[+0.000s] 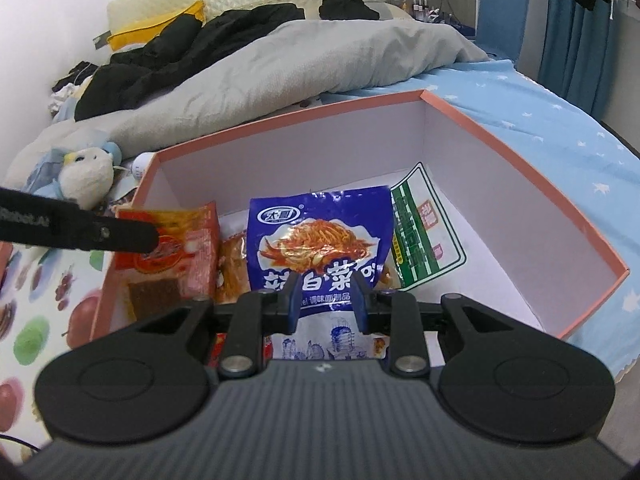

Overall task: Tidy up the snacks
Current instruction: 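Open both tools to drop the two snacks into the deep pink box, then lift both open tools out of the box back toward the pile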

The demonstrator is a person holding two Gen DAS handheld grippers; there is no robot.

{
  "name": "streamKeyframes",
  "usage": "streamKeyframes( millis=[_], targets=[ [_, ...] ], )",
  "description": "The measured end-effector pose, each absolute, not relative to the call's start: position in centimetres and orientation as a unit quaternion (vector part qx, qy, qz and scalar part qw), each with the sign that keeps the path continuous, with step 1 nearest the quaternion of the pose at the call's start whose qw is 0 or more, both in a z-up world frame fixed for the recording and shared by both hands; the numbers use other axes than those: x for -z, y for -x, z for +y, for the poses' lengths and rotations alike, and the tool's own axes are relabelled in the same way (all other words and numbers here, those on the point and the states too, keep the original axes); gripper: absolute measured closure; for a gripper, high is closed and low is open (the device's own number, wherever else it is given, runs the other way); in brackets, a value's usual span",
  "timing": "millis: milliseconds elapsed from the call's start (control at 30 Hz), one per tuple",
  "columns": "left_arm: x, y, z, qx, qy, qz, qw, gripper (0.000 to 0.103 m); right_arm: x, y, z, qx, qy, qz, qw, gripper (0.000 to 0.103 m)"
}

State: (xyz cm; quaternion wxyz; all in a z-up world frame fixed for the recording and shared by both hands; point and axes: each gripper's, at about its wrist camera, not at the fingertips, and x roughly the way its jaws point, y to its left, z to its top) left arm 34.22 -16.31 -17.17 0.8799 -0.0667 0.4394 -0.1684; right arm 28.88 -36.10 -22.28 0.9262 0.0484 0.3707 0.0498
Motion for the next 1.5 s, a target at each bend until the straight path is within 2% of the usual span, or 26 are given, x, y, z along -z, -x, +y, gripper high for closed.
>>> streamKeyframes(
  millis=[200,300,533,833,1133,1500],
  targets=[
    [14.9,-33.7,-15.6,0.173,0.065,0.419,0.889,0.049,20.7,-28.6,-36.2,-0.045,-0.051,0.353,0.933,0.074],
    [13.1,-33.0,-15.3,0.170,0.057,0.399,0.899,0.037,19.4,-28.3,-36.1,-0.045,-0.051,0.339,0.938,0.074],
    [8.3,-30.4,-13.6,0.178,0.053,0.348,0.919,0.033,15.2,-26.5,-35.4,-0.049,-0.050,0.291,0.954,0.074],
    [3.4,-25.3,-10.3,0.146,0.045,0.274,0.950,0.020,10.7,-23.8,-33.2,-0.071,-0.055,0.238,0.967,0.073],
    [1.9,-21.0,-5.7,0.119,0.057,0.247,0.960,0.019,9.1,-21.3,-30.4,-0.099,-0.052,0.214,0.970,0.072],
    [3.7,-17.4,-0.4,0.090,0.077,0.257,0.959,0.019,9.6,-19.3,-24.9,-0.130,-0.031,0.220,0.966,0.072]
  ],
)
